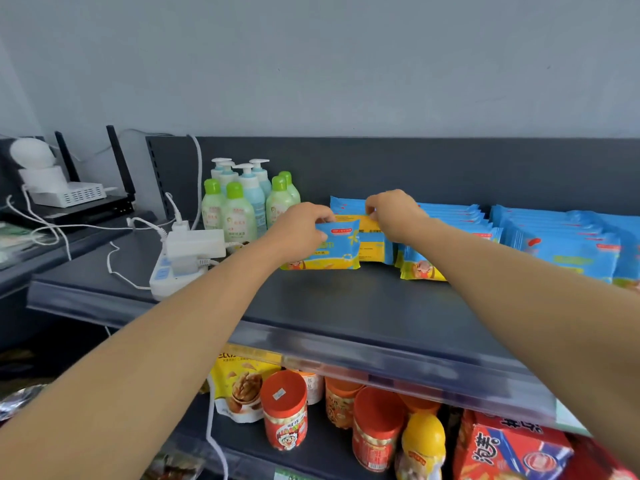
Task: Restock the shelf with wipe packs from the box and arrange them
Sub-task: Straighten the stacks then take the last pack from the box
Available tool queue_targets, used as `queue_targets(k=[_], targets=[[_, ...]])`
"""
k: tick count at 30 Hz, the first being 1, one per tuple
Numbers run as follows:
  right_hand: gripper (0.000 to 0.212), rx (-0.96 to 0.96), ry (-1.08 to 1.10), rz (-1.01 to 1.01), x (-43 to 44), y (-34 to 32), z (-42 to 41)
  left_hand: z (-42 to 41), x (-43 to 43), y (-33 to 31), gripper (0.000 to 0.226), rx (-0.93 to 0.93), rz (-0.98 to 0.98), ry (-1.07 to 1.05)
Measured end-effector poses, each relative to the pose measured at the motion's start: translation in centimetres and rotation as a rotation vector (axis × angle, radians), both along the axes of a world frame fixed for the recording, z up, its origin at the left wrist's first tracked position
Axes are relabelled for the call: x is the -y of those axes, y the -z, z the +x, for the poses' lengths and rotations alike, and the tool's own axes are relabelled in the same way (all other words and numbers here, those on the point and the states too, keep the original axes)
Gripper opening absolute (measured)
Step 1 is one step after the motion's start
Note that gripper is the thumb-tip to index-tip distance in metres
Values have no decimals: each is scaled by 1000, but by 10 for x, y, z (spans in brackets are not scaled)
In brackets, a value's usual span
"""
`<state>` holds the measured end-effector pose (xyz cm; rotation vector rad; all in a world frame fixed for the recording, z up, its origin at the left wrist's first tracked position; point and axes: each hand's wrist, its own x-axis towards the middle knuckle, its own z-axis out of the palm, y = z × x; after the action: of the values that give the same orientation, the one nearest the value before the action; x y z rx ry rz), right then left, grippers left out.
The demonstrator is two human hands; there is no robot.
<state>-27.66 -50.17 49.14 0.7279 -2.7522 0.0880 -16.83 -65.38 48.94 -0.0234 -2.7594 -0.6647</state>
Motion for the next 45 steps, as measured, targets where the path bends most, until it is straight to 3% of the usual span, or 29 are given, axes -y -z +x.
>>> queue_targets(k=[7,15,20,25,27,30,34,40,45], targets=[[28,64,-65,-105,-5,-7,-2,-16,3,0,28,30,-9,10],[20,327,-189,-218,2,-20,16,-5,14,-15,27,42,18,55],[22,426,-164,-79,9,0,14,5,23,-19,22,20,-24,17],[55,451,-78,204,18,6,21,13,34,-13,22,5,-23,-65],[55,478,-53,265,24,7,20,16,36,-11,23,-1,-22,-82],[58,437,-25,342,29,11,18,20,35,-9,25,-6,-33,-83],[54,405,-55,244,25,7,24,22,35,-9,24,-5,-32,-57],[24,162,-26,41,13,-9,11,18,27,-8,23,9,-21,-10],[37,148,-5,-33,7,-3,4,3,11,-3,32,37,-40,41]])
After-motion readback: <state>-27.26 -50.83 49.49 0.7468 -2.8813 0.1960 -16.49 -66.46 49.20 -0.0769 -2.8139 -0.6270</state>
